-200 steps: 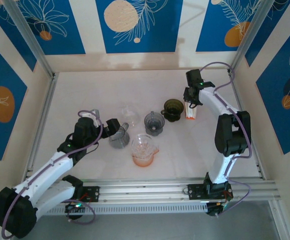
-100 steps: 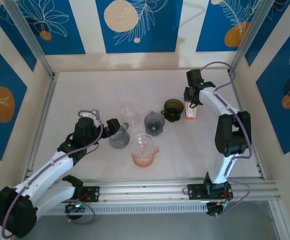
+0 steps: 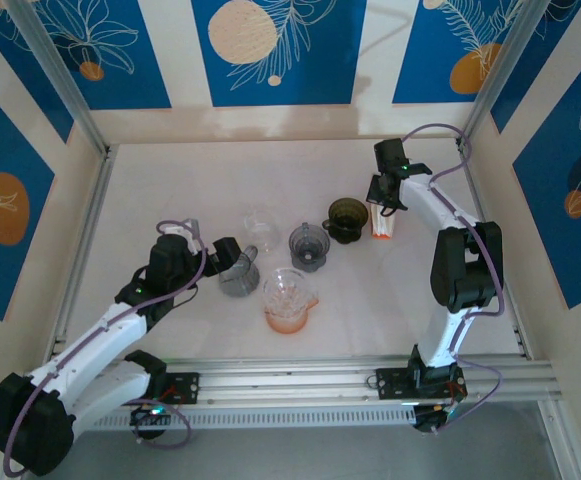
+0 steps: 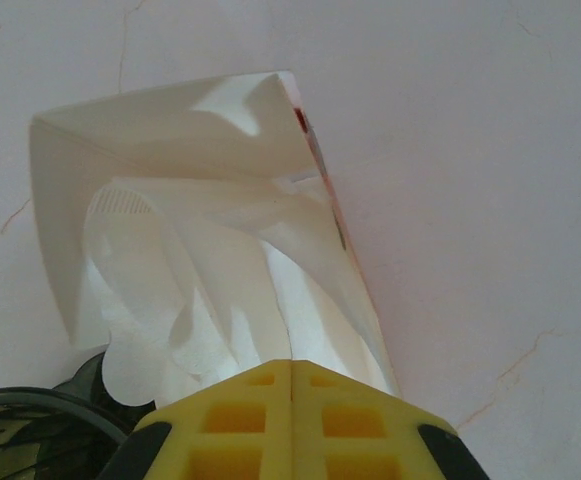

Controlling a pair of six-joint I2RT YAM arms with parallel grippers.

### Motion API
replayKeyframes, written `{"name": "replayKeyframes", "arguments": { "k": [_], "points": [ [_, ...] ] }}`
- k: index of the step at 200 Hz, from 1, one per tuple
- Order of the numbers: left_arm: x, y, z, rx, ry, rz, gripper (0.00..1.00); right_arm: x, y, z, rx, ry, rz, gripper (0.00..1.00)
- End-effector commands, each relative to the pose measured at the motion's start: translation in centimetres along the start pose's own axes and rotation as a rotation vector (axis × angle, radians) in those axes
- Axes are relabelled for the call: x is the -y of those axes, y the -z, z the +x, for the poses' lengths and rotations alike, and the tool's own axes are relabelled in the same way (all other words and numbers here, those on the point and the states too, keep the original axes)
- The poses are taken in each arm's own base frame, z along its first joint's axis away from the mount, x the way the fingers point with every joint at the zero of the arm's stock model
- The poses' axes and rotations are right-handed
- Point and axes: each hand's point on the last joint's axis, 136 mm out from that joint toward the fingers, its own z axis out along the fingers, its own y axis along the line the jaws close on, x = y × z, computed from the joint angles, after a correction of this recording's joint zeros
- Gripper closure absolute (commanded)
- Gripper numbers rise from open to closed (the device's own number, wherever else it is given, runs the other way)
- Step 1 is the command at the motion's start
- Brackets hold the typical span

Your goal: Place the coffee filter in the dripper

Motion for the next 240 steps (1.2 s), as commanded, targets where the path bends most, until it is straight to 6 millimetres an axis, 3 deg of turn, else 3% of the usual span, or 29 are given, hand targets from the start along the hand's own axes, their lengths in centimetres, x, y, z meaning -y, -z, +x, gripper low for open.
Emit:
{"name": "replayKeyframes", "arguments": {
  "k": [1, 38, 77, 105, 130, 178, 211, 240],
  "points": [
    [0.5, 0.1, -1.3, 0.038, 0.006, 0.005, 0.0, -0.1, 0.9, -0.9, 0.034, 0.011, 0.001, 1.0],
    [0.9, 0.4, -1.6, 0.047, 0.007, 0.015, 0.0, 0.4, 4.2, -1.5, 0.104, 0.01, -0.028, 1.0],
    [1.4, 0.7, -1.9, 0.051, 0.025, 0.033, 0.0, 1.7, 7.4, -0.6, 0.135, -0.009, -0.037, 1.0],
    [2.5, 0.8, -2.1, 0.032, 0.033, 0.064, 0.0, 2.5, 11.0, 0.0, 0.192, -0.044, -0.088, 1.0],
    [3.2, 1.1, -2.5, 0.024, 0.027, 0.078, 0.0, 2.1, 14.8, 1.4, 0.235, -0.043, -0.194, 1.0],
    [4.2, 1.0, -1.5, -0.063, 0.038, 0.11, 0.0, -1.7, 21.9, 7.1, 0.221, 0.103, -0.465, 1.0],
    [4.2, 1.2, -0.1, -0.148, 0.035, 0.101, 0.0, -5.1, 27.1, 13.4, 0.101, 0.287, -0.711, 1.0],
    [4.4, 1.8, 0.2, -0.162, 0.025, 0.116, 0.0, -6.6, 30.2, 18.5, -0.027, 0.459, -0.788, 1.0]
  ]
}}
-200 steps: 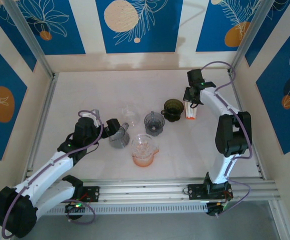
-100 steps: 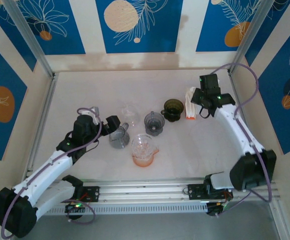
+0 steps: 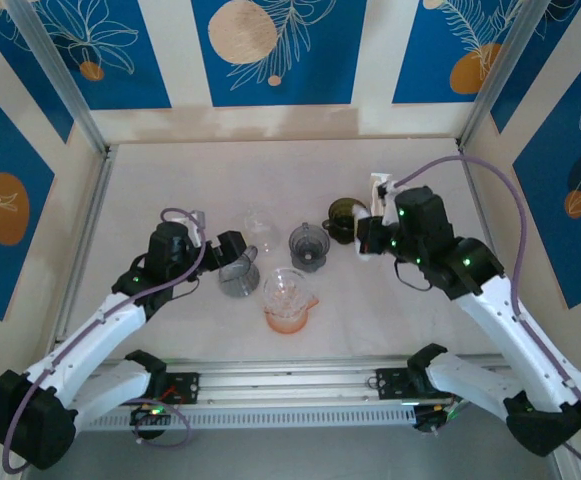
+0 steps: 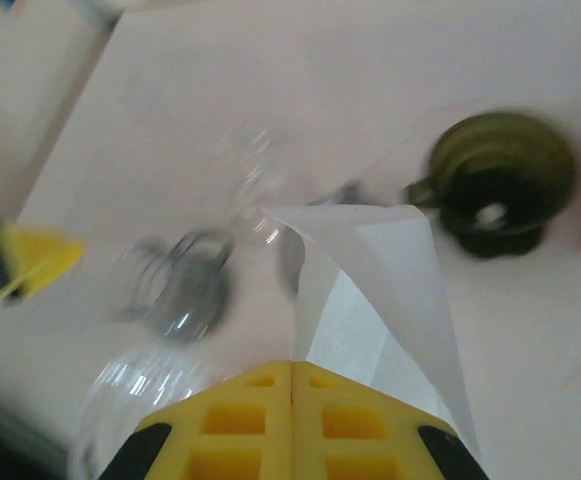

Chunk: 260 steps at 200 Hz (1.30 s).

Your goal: Place the coffee filter in the dripper

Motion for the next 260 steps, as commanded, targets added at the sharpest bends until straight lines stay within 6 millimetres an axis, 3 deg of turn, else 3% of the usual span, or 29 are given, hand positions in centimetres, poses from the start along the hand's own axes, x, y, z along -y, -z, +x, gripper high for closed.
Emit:
{"name": "replayKeyframes", "arguments": {
  "k": [1, 49, 127, 202, 260],
  "points": [
    [1.0, 1.0, 0.2, -0.031, -0.014, 0.031, 0.0, -3.6, 1.4, 3.9, -0.181, 0.061, -0.109, 1.0],
    [1.0, 1.7, 0.4, -0.018, -0.01, 0.033, 0.0, -7.2, 1.5, 6.8, -0.359, 0.128, -0.146, 1.0],
    [1.8, 2.1, 0.6, -0.031, -0.04, 0.069, 0.0, -8.6, -0.9, 6.8, -0.527, 0.156, -0.058, 1.0],
    [3.1, 2.9, 0.3, -0.035, -0.085, 0.11, 0.0, -10.2, -4.4, 5.6, -0.577, 0.24, 0.015, 1.0],
    [3.3, 3.0, 0.8, -0.052, -0.097, 0.131, 0.0, -10.9, -8.5, 7.3, -0.625, 0.265, 0.038, 1.0]
  ]
}}
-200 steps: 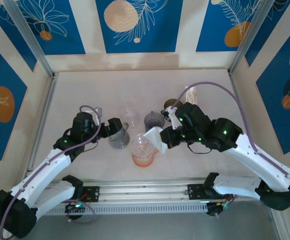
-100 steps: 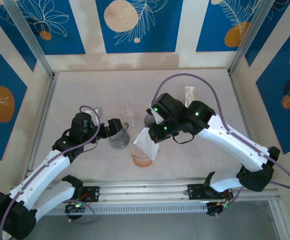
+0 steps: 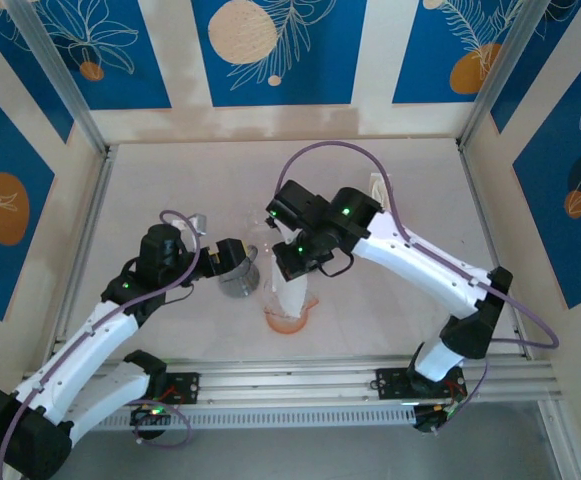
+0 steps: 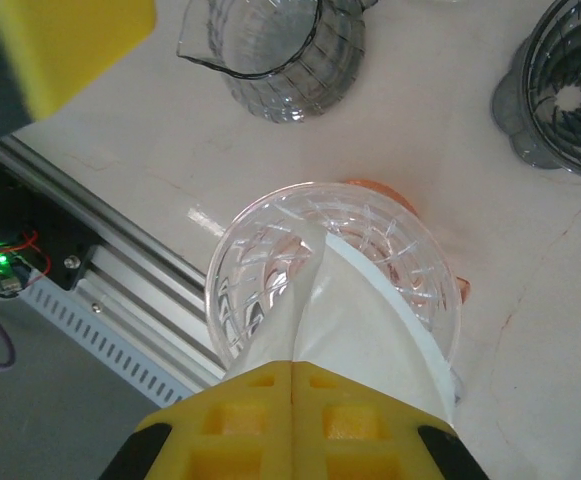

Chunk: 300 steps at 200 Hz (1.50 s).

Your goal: Place the coffee filter in the dripper

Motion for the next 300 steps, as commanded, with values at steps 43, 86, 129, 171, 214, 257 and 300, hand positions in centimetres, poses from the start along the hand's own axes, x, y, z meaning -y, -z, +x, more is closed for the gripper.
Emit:
{"name": "replayKeyframes", "arguments": {
  "k": [43, 86, 129, 171, 214, 257, 300],
  "points": [
    [1.0, 0.8, 0.1, -0.008, -0.026, 0.036, 0.0, -0.2, -4.0, -0.5, -0.014, 0.012, 0.032, 1.0],
    [1.1, 0.9, 0.4, -0.018, -0.025, 0.048, 0.0, -0.2, -4.3, -0.5, 0.014, -0.006, 0.02, 0.91],
    [1.7, 0.9, 0.6, -0.034, -0.032, 0.075, 0.04, 0.0, -1.6, -0.4, 0.135, -0.033, -0.016, 0.55],
    [3.7, 1.4, 1.0, -0.059, -0.167, 0.064, 0.05, 2.9, 0.5, 0.9, 0.266, -0.119, 0.04, 0.41],
    [5.2, -0.4, 4.9, -0.197, -0.356, -0.003, 0.05, 5.1, -1.0, 2.7, 0.252, -0.193, 0.08, 0.38],
    [4.0, -1.9, 6.8, -0.249, -0.429, -0.095, 0.06, 5.6, -2.7, 3.3, 0.237, -0.213, 0.066, 0.34],
    [3.0, -2.4, 7.2, -0.259, -0.407, -0.132, 0.12, 5.7, -4.1, 3.5, 0.205, -0.214, 0.067, 0.34]
  ]
}}
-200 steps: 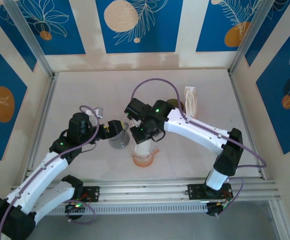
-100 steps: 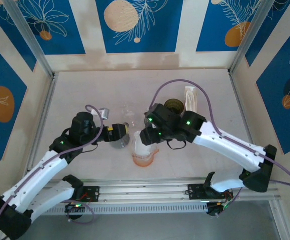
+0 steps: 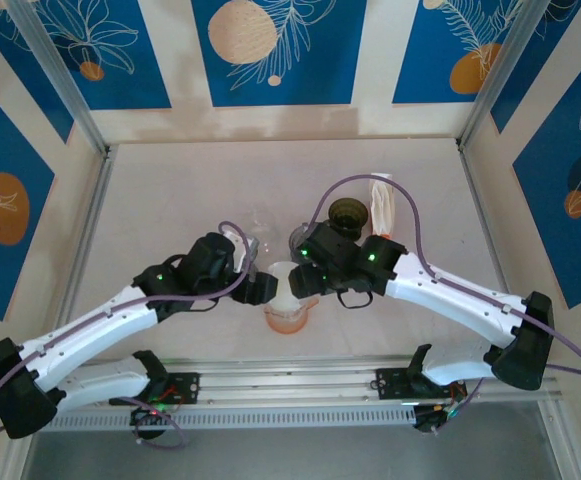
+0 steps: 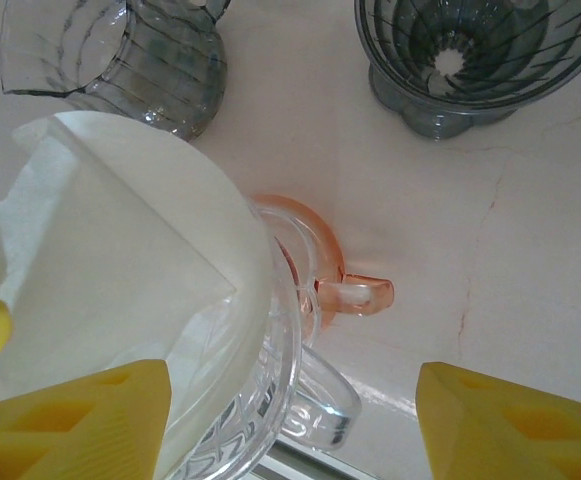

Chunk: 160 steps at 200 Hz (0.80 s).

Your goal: Place the coffee filter in the dripper

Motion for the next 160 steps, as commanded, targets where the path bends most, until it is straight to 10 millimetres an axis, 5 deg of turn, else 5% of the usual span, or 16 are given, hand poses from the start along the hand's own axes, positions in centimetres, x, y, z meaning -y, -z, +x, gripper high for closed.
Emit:
{"name": "replayKeyframes", "arguments": {
  "k": [1, 100, 160],
  "points": [
    [-0.5, -0.1, 0.0, 0.004, -0.002, -0.034, 0.13, -0.2, -0.6, -0.1, -0.004, -0.029, -0.013, 0.34],
    [-1.6, -0.3, 0.5, 0.003, 0.042, -0.079, 0.23, 1.5, -0.9, 1.3, -0.014, -0.061, 0.038, 0.48],
    [2.8, 0.4, -2.2, 0.085, 0.033, 0.137, 0.05, 1.1, -0.7, 1.1, -0.006, -0.054, 0.026, 0.47]
  ]
}}
